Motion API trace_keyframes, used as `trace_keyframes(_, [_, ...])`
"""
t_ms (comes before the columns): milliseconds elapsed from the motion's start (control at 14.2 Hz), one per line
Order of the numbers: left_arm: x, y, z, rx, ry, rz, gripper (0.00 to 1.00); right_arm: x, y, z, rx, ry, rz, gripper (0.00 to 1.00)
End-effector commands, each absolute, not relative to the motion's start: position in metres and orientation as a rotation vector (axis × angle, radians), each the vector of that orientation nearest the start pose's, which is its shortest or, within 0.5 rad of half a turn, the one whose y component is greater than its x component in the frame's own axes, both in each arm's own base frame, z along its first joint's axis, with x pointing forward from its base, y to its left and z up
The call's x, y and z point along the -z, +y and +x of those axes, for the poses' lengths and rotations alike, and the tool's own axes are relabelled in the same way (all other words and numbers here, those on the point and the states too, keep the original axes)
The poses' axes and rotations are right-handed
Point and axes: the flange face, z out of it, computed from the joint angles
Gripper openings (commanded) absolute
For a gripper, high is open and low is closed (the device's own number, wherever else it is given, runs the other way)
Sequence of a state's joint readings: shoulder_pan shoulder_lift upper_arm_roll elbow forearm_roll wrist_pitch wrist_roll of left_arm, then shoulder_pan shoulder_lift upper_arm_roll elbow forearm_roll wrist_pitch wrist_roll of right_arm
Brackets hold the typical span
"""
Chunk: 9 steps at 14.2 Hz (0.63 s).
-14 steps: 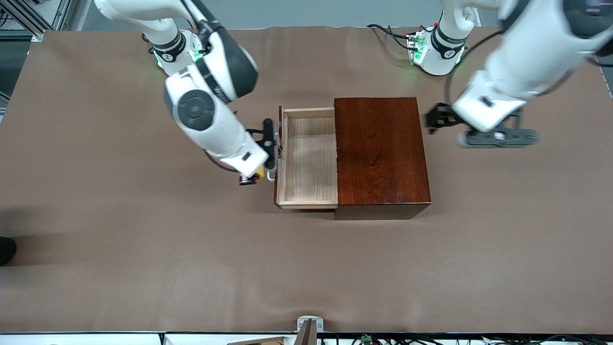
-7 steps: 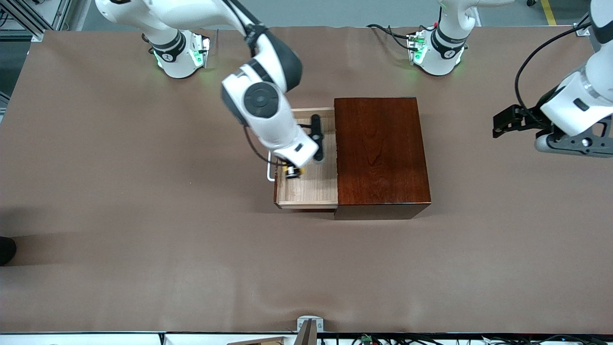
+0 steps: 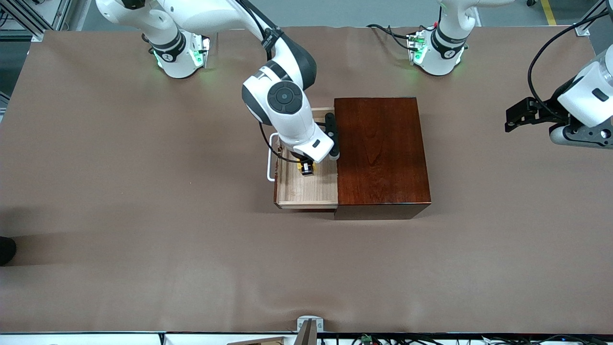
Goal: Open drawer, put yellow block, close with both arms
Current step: 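Lower the yellow cube into the open drawer and open the right gripper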
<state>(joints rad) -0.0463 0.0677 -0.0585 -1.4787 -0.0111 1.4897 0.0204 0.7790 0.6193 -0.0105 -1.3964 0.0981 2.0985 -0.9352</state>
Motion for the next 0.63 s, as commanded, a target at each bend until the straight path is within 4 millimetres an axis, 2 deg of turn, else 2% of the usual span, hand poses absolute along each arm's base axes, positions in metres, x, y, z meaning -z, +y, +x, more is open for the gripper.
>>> trace_keyframes(0, [-0.625, -0.058, 0.557, -0.093, 0.216, -3.127, 1.00, -0.346, 0.517, 0.516, -0.126, 2.338, 2.170, 0.00])
trace_keyframes(141, [-0.626, -0.059, 0.557, -0.087, 0.197, -3.134, 1.00, -0.338, 0.524, 0.505, -0.096, 2.311, 2.202, 0.00])
trace_keyframes(564, [-0.627, -0.058, 0.558, -0.083, 0.131, -3.145, 1.00, -0.320, 0.522, 0.499, -0.080, 2.304, 2.201, 0.00])
